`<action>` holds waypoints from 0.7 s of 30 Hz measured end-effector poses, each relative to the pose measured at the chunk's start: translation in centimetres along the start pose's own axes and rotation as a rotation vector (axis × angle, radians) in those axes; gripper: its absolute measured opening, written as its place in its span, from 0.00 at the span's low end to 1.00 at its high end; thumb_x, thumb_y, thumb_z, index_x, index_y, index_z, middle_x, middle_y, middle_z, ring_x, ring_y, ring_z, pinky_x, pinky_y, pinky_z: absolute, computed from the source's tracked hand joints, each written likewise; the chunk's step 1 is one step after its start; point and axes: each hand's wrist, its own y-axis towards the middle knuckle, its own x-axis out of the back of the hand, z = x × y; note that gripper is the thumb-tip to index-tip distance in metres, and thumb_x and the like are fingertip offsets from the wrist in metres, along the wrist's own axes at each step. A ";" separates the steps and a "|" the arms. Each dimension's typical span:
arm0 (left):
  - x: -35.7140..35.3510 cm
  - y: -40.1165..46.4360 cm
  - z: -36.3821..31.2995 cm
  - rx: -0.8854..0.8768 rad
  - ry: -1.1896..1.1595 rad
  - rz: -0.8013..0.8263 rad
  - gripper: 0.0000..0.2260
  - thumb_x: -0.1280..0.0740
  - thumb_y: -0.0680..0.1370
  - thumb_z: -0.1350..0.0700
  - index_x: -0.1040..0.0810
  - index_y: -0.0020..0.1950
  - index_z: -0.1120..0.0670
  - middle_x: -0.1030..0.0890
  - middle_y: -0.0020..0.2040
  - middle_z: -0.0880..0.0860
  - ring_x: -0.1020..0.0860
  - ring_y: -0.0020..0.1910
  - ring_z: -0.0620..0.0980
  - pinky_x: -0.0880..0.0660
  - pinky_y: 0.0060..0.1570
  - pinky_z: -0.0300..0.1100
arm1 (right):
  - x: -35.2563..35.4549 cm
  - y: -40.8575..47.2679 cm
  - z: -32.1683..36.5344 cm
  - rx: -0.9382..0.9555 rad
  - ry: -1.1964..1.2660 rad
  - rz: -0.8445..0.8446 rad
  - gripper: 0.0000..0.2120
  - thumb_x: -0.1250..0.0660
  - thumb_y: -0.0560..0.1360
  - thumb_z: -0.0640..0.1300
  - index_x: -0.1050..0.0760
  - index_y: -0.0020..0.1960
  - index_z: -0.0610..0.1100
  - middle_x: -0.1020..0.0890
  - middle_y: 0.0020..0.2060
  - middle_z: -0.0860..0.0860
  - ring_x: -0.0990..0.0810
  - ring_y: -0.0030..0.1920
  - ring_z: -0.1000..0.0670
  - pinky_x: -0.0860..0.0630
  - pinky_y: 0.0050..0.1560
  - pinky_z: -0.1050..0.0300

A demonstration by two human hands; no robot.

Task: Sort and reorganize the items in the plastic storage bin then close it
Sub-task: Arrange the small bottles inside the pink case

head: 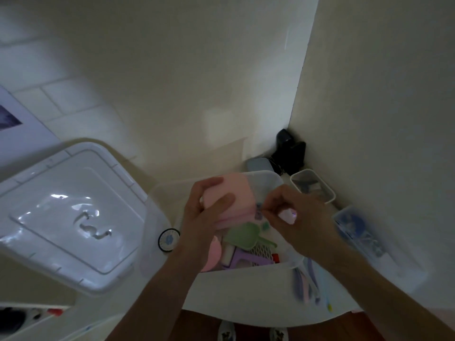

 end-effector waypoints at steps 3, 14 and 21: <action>-1.8 0.0 1.3 -0.099 0.079 -0.128 0.16 0.25 0.73 0.61 0.21 0.58 0.50 0.19 0.58 0.56 0.18 0.55 0.60 0.18 0.50 0.61 | -1.7 -1.8 1.8 0.023 -0.044 -0.041 0.10 0.25 0.69 0.36 0.23 0.42 0.49 0.19 0.35 0.59 0.21 0.38 0.60 0.26 0.41 0.69; -1.4 -0.7 2.6 0.179 0.000 -0.137 0.28 0.27 0.74 0.60 0.28 0.66 0.35 0.20 0.60 0.56 0.19 0.57 0.57 0.17 0.46 0.49 | -2.5 -3.2 -0.7 -0.052 -0.128 -0.130 0.10 0.27 0.70 0.37 0.25 0.41 0.49 0.20 0.36 0.56 0.21 0.37 0.55 0.23 0.38 0.53; 0.2 -1.7 2.5 0.394 -0.019 -0.008 0.21 0.23 0.68 0.62 0.22 0.57 0.48 0.17 0.57 0.53 0.18 0.53 0.56 0.20 0.43 0.47 | -1.2 -4.5 -1.9 -0.078 -0.065 -0.129 0.13 0.26 0.70 0.34 0.27 0.39 0.48 0.19 0.36 0.56 0.20 0.39 0.57 0.26 0.38 0.65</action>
